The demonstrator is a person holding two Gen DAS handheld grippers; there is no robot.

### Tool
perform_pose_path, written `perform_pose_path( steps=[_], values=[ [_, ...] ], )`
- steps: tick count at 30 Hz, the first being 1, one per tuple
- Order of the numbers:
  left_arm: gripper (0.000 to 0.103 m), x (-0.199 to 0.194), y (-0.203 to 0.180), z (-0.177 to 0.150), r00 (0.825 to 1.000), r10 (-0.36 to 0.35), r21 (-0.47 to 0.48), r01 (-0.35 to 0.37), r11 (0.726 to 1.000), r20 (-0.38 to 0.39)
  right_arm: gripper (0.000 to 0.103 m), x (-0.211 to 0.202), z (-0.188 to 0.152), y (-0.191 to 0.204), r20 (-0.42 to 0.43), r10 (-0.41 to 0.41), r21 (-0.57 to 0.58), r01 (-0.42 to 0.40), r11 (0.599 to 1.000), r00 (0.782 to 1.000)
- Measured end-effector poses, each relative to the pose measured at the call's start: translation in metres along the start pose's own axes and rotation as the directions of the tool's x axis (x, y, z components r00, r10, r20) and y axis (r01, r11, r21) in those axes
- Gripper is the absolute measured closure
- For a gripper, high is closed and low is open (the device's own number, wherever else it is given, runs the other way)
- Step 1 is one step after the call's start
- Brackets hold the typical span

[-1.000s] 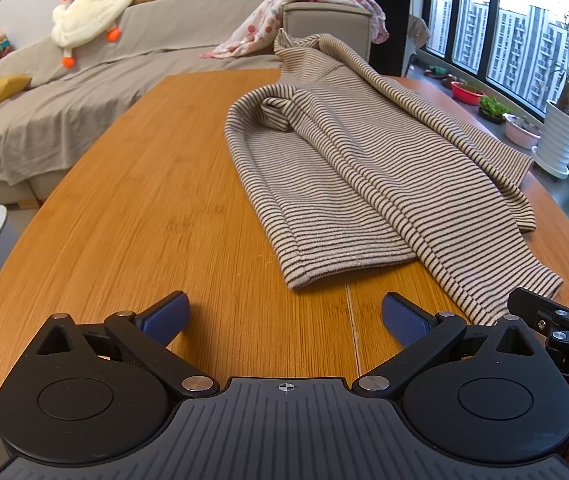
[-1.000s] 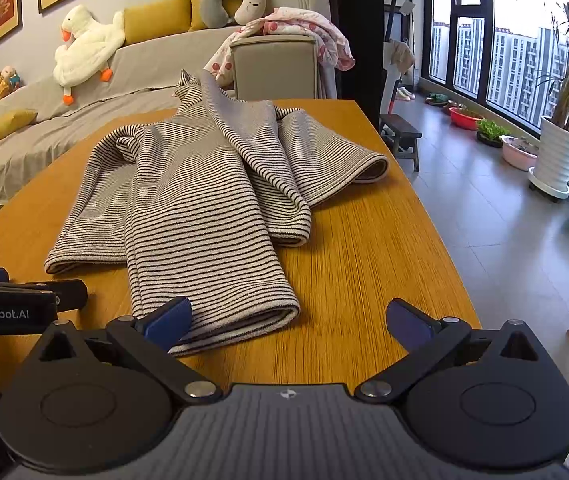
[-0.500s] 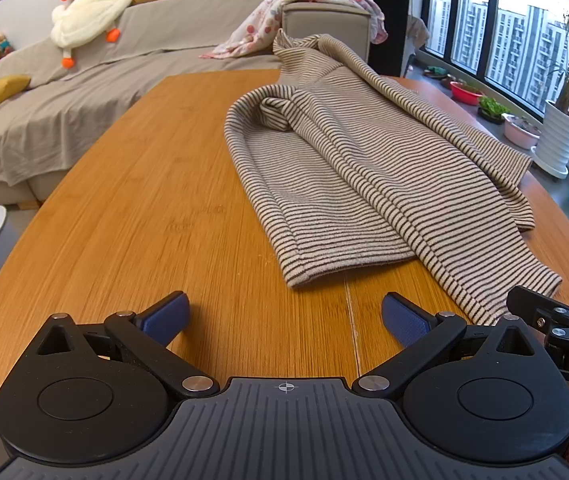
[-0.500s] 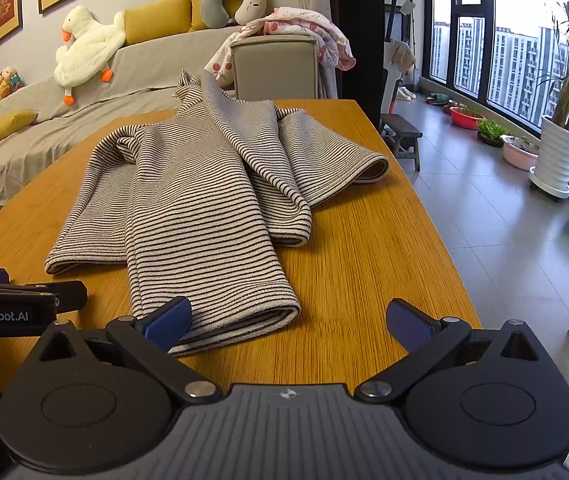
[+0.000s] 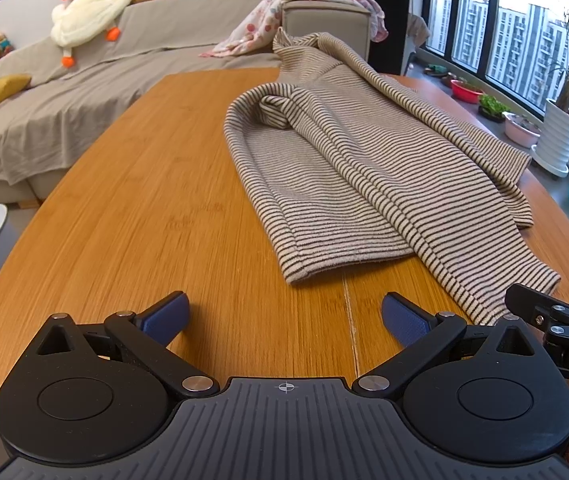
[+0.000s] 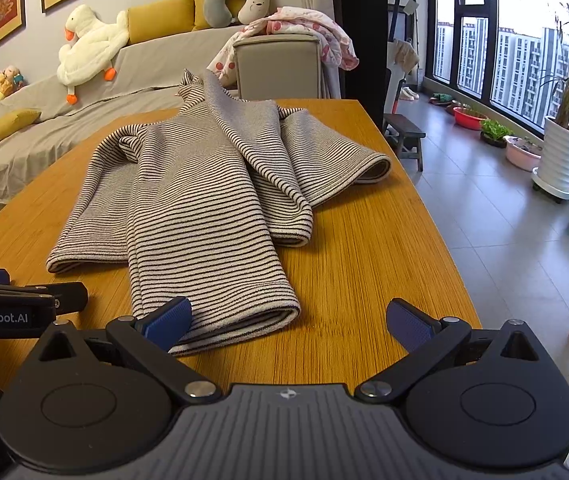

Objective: Fold clothes

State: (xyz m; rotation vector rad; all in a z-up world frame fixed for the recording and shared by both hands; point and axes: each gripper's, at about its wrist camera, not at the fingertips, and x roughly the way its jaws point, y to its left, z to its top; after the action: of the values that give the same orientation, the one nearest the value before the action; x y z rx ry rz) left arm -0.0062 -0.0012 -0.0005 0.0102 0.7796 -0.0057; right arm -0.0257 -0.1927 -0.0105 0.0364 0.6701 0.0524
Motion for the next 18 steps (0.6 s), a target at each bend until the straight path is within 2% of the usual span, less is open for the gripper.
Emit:
perform_pose_path(
  steps=[9, 18],
  values=[
    [0.000, -0.003, -0.011, -0.004, 0.999, -0.053, 0.051, 0.053, 0.997, -0.010, 0.000, 0.001, 0.001, -0.009, -0.006, -0.025, 0.014, 0.025, 1.000, 1.000],
    [0.000, 0.000, -0.011, -0.003, 0.999, -0.041, 0.039, 0.041, 0.998, 0.002, 0.000, -0.004, -0.004, -0.012, 0.016, -0.015, 0.006, 0.014, 1.000, 1.000]
  ],
)
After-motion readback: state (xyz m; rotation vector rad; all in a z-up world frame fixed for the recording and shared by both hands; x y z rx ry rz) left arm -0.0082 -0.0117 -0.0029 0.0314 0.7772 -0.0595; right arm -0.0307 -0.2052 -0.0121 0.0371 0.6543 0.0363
